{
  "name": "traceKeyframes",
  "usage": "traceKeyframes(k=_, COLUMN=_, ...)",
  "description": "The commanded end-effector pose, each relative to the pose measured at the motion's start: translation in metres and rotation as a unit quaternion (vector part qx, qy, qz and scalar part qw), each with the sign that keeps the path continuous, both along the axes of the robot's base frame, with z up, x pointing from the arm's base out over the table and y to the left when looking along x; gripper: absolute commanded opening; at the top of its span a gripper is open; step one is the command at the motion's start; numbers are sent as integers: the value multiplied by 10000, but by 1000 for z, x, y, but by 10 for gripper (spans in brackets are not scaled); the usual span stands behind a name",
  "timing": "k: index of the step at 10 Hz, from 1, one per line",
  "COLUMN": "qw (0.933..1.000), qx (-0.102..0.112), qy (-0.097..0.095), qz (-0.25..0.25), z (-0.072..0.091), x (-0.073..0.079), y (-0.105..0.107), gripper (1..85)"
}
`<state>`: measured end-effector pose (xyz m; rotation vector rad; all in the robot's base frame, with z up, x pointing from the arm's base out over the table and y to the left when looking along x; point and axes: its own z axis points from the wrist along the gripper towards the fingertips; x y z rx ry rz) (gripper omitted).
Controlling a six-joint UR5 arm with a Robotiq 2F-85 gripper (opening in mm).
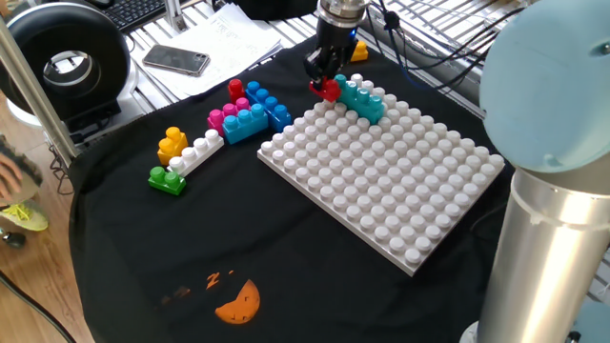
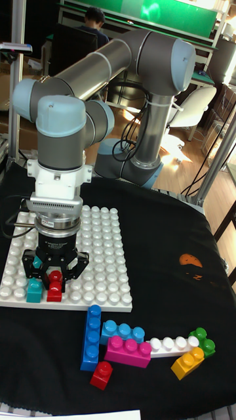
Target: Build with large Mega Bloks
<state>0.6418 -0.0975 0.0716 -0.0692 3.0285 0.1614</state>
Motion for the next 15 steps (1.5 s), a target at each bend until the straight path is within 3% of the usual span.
traceKeyframes(k=1, qw=9999, qx=64, qy=1, qz=-134, z=-6, x=-6, y=11, gripper=23)
traceKeyframes(k=6, qw=10000, qx=17, qy=-15, qz=-59, z=-11, x=-8, y=13, gripper=20)
traceKeyframes(k=9, qw=9999, qx=-33, qy=80, qz=66, z=-13, x=-15, y=11, gripper=20)
traceKeyframes(k=15, qw=10000, qx=31, qy=45, qz=-37, z=-18, x=-14, y=18, gripper=17)
